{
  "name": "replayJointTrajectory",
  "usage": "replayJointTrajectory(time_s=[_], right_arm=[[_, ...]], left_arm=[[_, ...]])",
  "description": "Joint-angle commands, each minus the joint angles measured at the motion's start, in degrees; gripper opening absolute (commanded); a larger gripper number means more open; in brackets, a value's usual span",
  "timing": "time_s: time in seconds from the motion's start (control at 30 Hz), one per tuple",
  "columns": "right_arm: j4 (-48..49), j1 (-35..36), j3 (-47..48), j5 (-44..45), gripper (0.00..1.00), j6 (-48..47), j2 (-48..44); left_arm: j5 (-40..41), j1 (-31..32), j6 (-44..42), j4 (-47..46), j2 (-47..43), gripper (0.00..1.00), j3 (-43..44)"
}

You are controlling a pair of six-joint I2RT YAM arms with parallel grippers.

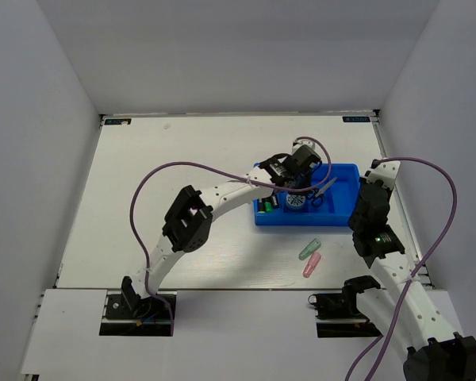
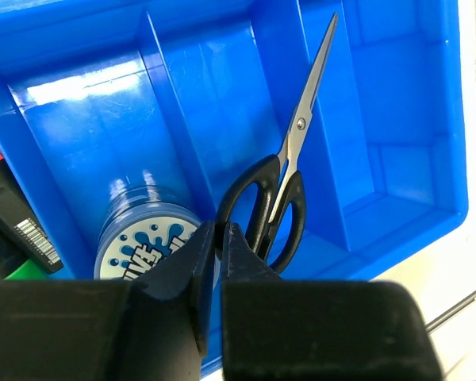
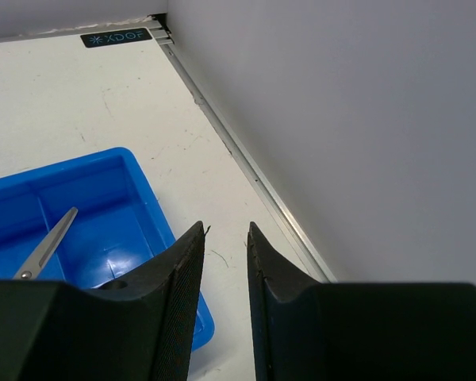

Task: Sort the stationery into containers
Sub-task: Place the stationery into the container

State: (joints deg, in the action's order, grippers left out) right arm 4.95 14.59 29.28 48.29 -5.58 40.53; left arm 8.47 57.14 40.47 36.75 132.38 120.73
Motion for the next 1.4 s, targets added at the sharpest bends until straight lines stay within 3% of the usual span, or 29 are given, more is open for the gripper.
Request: replayJointTrajectory(time_s=[0.0,0.7,1.37], right_arm=[[3.8,-0.4,0.1,1.4,0.32,0.3,-0.7],[3.8,-0.4,-0.2,0.8,0.32,0.2,-0.6],[4.3,-0.4,-0.2,1.1,0.32,0.1,-0.9]], left_arm=[[1.5,0.4,-0.8,-1.9,-6.2,0.00,-0.8],[6.6,0.5,-4.9,-1.4,-12.4,0.00,-5.5],[6.8,1.0,-4.4,1.6,-9.2,0.03,-2.3]])
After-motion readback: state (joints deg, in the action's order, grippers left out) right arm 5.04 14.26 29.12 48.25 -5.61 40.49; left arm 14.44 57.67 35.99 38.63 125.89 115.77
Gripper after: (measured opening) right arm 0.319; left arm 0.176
